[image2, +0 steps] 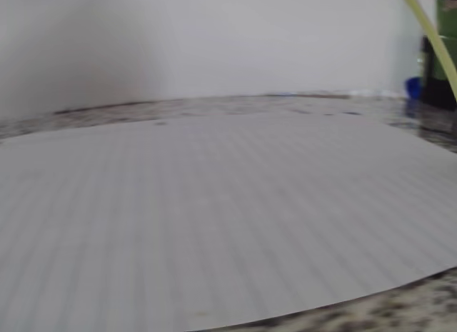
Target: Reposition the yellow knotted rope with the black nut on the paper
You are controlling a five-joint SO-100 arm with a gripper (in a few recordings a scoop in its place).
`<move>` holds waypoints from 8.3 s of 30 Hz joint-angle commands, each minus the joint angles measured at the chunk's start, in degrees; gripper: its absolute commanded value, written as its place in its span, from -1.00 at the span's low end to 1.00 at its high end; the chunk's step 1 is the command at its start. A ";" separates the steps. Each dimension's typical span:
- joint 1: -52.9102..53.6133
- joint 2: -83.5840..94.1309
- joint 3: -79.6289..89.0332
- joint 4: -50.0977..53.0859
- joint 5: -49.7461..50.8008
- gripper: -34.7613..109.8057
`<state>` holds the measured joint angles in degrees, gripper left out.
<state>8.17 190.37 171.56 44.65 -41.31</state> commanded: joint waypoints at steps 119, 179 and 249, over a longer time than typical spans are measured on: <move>10.02 -95.01 -46.93 -9.05 6.24 0.00; 15.82 -63.98 -46.49 -10.28 13.01 -0.52; -13.01 -3.16 5.01 -5.62 91.14 -0.52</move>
<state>-3.25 186.77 176.92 36.30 50.80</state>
